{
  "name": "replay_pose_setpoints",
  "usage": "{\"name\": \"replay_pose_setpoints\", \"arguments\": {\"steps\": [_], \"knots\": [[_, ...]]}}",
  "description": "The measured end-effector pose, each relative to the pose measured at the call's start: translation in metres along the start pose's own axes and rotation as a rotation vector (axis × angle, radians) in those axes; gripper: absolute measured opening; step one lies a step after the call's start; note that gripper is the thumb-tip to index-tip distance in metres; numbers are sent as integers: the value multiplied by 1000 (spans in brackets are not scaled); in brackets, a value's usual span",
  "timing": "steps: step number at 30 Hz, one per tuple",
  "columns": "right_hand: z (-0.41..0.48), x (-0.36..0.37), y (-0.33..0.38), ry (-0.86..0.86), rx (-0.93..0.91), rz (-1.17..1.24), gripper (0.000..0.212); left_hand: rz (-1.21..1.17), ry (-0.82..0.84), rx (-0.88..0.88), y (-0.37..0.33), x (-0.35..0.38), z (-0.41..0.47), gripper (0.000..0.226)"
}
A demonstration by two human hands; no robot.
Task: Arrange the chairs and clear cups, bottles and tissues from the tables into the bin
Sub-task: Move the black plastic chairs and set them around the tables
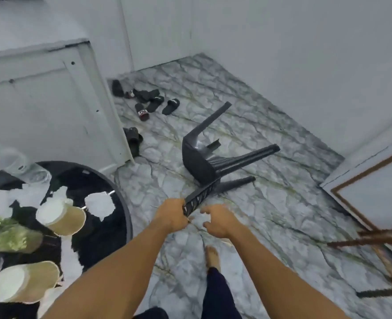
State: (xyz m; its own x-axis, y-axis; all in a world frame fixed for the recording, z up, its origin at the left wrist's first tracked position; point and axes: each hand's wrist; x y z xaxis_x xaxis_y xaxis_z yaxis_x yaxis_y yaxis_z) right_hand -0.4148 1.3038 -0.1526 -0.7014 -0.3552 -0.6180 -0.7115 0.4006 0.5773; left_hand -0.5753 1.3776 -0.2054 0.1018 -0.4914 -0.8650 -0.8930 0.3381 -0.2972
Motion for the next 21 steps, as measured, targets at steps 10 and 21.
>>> {"name": "replay_pose_setpoints", "arguments": {"steps": [10, 21], "knots": [[191, 12, -53, 370, -136, -155, 44, -296, 9, -386, 35, 69, 108, 13], [343, 128, -130, 442, -284, -334, 54, -197, 84, -571, 114, 225, 197, 35]]}}
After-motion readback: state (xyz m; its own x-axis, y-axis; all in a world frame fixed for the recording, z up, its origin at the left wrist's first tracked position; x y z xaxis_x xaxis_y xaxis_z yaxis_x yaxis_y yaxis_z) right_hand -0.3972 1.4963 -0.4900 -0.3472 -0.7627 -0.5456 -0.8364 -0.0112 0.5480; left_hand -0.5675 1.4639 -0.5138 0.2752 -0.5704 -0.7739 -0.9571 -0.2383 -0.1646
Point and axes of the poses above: each hand's wrist, its own z-axis towards the middle knuckle, its own x-axis out of the palm, y = z × x, and after that the axes turned 15 degrees about z, right-handed
